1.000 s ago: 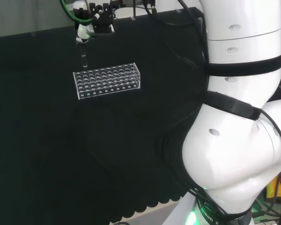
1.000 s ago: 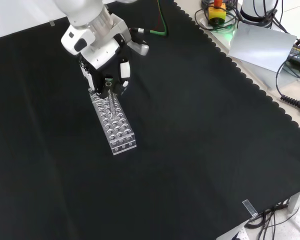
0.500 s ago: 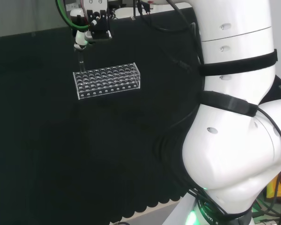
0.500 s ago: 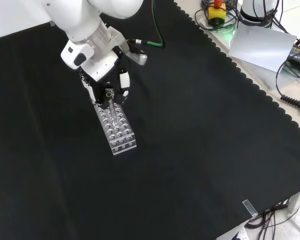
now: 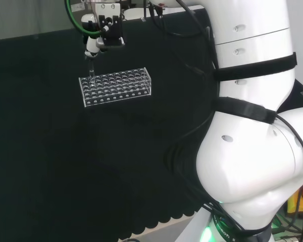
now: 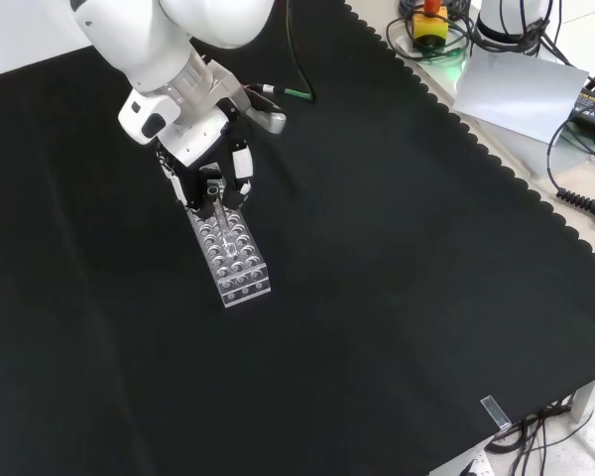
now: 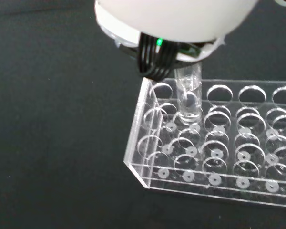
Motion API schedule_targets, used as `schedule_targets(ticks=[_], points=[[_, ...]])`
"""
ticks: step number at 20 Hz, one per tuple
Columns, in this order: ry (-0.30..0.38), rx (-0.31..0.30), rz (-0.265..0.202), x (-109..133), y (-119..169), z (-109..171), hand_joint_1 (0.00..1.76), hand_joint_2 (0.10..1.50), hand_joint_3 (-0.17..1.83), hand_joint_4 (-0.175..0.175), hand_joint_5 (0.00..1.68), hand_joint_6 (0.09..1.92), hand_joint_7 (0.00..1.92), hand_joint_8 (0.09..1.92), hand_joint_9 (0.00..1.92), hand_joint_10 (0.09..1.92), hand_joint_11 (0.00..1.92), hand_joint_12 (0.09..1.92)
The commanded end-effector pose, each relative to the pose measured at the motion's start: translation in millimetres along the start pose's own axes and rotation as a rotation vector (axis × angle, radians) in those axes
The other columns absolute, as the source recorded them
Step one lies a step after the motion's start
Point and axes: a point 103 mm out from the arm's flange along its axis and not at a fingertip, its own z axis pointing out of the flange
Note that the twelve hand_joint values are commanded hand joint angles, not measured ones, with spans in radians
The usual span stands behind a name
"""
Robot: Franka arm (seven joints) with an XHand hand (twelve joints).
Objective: Put the test tube back in the rack.
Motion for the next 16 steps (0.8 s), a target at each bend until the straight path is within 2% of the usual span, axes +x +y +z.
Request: schedule_targets(ticks=[1,16], points=[[0.012,0.015,0.008,-7,0,10,1.33,0.56,0.81,-0.175,1.30,0.64,1.36,0.65,1.60,0.65,1.22,0.89],[0.031,0.036,-0.013,7,11,25,1.33,0.56,0.81,-0.175,1.30,0.64,1.36,0.65,1.60,0.65,1.21,0.89]])
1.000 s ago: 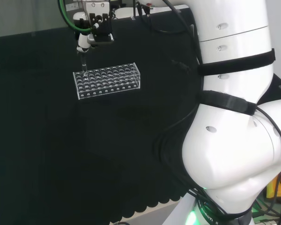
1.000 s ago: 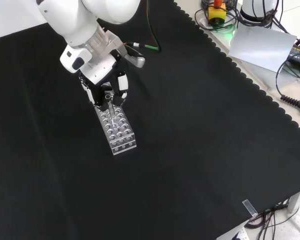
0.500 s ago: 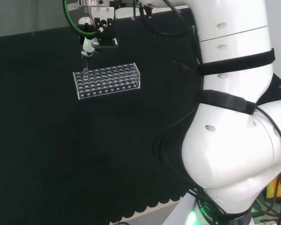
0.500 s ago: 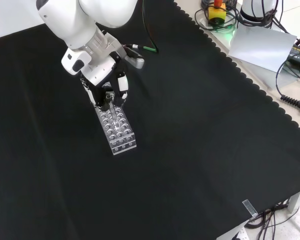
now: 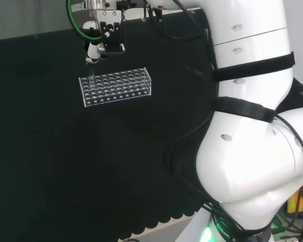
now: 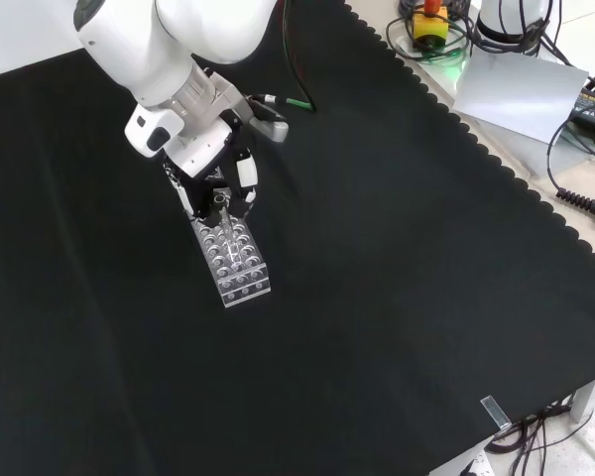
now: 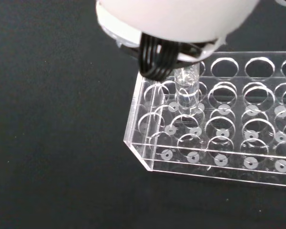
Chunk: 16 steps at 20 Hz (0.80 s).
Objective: Put the test tube back in the rack.
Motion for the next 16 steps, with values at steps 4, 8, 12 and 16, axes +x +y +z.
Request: schedule_targets(ticks=[4,8,12,16], points=[[0.002,0.011,-0.015,9,10,8,1.33,0.56,0.81,-0.175,1.30,0.64,1.36,0.65,1.60,0.65,1.21,0.89],[-0.011,0.020,-0.026,11,12,12,1.33,0.56,0.81,-0.175,1.30,0.64,1.36,0.65,1.60,0.65,1.21,0.89],[0.002,0.028,-0.018,6,13,17,1.33,0.56,0.81,-0.175,1.30,0.64,1.36,0.65,1.60,0.65,1.21,0.89],[-0.003,0.035,-0.005,9,14,17,1.33,0.56,0.81,-0.175,1.30,0.64,1.36,0.65,1.60,0.65,1.21,0.89]])
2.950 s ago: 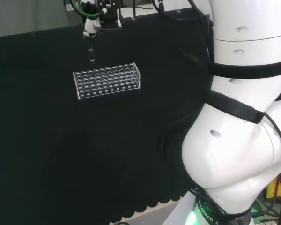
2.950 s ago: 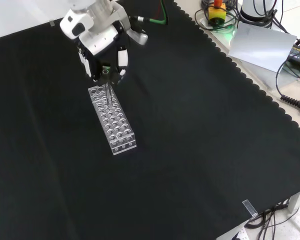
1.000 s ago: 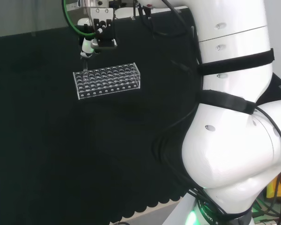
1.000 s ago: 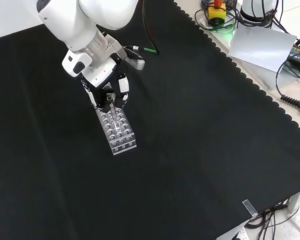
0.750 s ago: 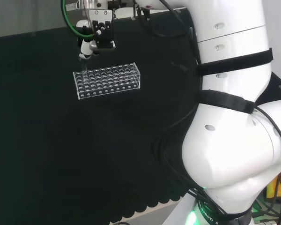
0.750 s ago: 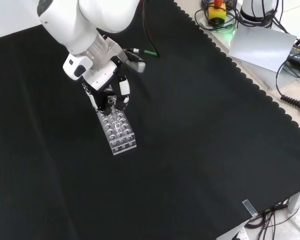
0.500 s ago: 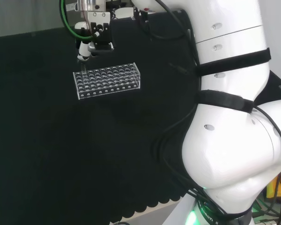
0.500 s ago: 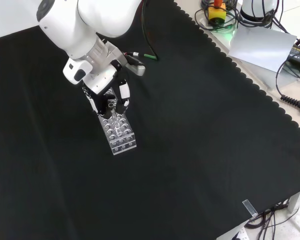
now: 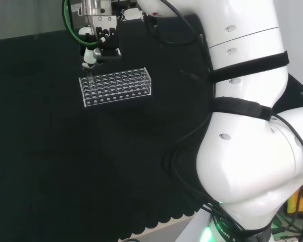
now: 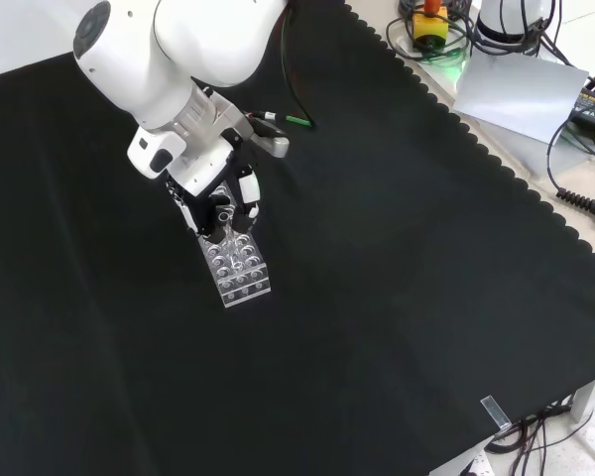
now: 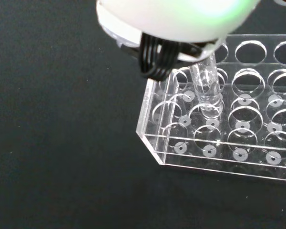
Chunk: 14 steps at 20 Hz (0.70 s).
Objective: Put the test tube back in the rack.
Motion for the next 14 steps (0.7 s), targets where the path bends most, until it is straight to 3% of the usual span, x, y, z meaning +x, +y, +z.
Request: schedule_targets(ticks=[1,14], points=[[0.001,0.011,0.013,2,1,2,1.33,0.56,0.81,-0.175,1.30,0.64,1.36,0.65,1.60,0.65,1.21,0.89],[0.006,0.063,-0.004,0,7,37,1.33,0.56,0.81,-0.175,1.30,0.65,1.36,0.65,1.60,0.65,1.21,0.89]])
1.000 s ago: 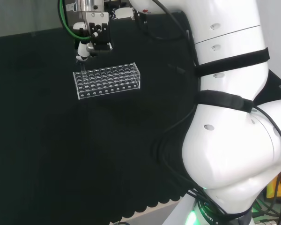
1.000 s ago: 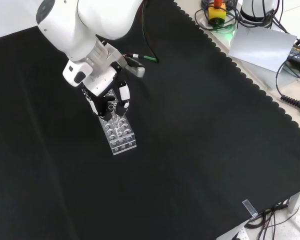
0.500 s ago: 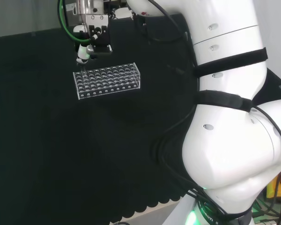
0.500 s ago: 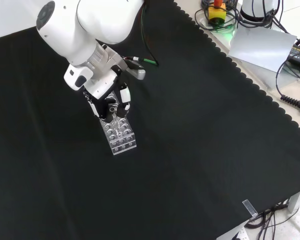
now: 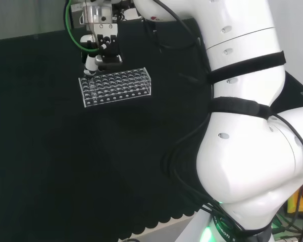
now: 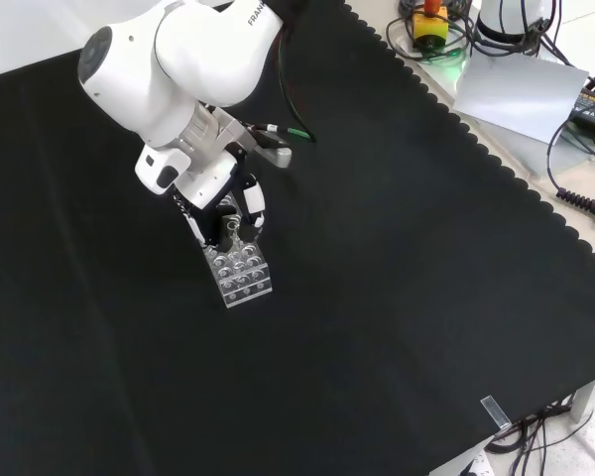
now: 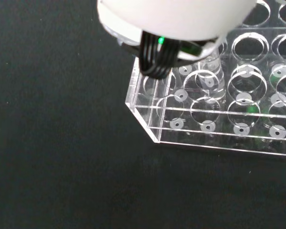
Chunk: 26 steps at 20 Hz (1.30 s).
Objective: Put the test tube back in the rack.
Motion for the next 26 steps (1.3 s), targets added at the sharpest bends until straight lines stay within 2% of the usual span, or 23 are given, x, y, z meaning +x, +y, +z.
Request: schedule_targets(ticks=[1,4,6,8,11,18,26], points=[[0.001,0.021,-0.006,3,2,13,1.33,0.56,0.81,-0.175,1.30,0.65,1.36,0.65,1.60,0.65,1.21,0.89],[0.047,0.036,-0.020,1,1,14,1.32,0.56,0.80,-0.175,1.30,0.65,1.35,0.66,1.60,0.66,1.21,0.91],[0.081,0.065,-0.035,-2,1,11,1.31,0.67,0.64,-0.175,1.23,0.69,1.29,0.69,1.51,0.66,1.13,1.05],[0.089,0.073,-0.043,-4,0,7,1.22,0.62,0.71,-0.146,1.01,0.74,1.21,0.74,1.33,0.72,0.88,1.27],[0.095,0.065,-0.050,-6,-5,-1,1.17,0.53,0.84,-0.108,0.77,0.81,1.01,0.84,1.12,0.80,0.67,1.40],[0.107,0.040,-0.071,-7,-22,-31,1.13,0.50,0.84,-0.050,0.47,0.79,0.66,0.92,0.80,0.86,0.48,1.46],[0.077,-0.050,-0.070,-9,-52,-92,1.10,0.50,0.82,-0.037,0.41,0.71,0.59,0.92,0.73,0.87,0.44,1.47]])
